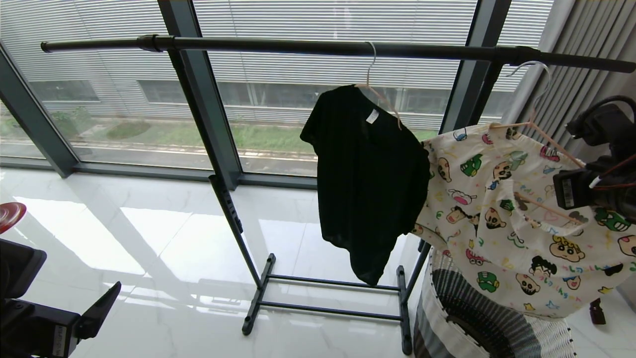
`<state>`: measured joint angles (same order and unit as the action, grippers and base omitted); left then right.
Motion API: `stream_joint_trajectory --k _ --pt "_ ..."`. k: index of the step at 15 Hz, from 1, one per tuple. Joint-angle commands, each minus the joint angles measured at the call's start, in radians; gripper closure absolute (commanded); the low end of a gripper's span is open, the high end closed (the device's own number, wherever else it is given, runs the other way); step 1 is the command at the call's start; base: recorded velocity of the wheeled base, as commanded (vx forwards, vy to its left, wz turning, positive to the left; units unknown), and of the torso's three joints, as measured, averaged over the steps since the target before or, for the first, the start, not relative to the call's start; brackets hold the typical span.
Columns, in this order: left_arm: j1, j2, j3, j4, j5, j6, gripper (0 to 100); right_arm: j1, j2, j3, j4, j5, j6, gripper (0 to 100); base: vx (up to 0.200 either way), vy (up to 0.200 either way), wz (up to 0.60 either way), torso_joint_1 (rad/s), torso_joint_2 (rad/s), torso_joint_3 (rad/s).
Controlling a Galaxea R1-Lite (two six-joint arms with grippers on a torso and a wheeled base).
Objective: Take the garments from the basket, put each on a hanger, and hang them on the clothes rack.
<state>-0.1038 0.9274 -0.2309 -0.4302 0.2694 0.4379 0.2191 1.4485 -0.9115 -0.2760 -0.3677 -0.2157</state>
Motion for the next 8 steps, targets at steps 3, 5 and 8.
stream_joint_trajectory --k 3,5,8 --pt "0.000 0.025 -0.030 -0.001 0.001 -0.002 0 0.066 0.062 -0.118 0.000 -0.027 0.015 100 0.133 0.000 0.00 0.002 0.00 0.006" --pt "0.000 0.027 -0.036 -0.001 0.001 -0.002 0 0.092 0.090 -0.161 0.000 -0.057 0.027 100 0.200 0.000 0.00 -0.007 0.00 0.007" --pt "0.000 0.025 -0.036 -0.001 0.001 -0.002 0 0.114 0.119 -0.213 0.000 -0.065 0.029 100 0.200 0.000 0.00 0.010 0.00 -0.001"
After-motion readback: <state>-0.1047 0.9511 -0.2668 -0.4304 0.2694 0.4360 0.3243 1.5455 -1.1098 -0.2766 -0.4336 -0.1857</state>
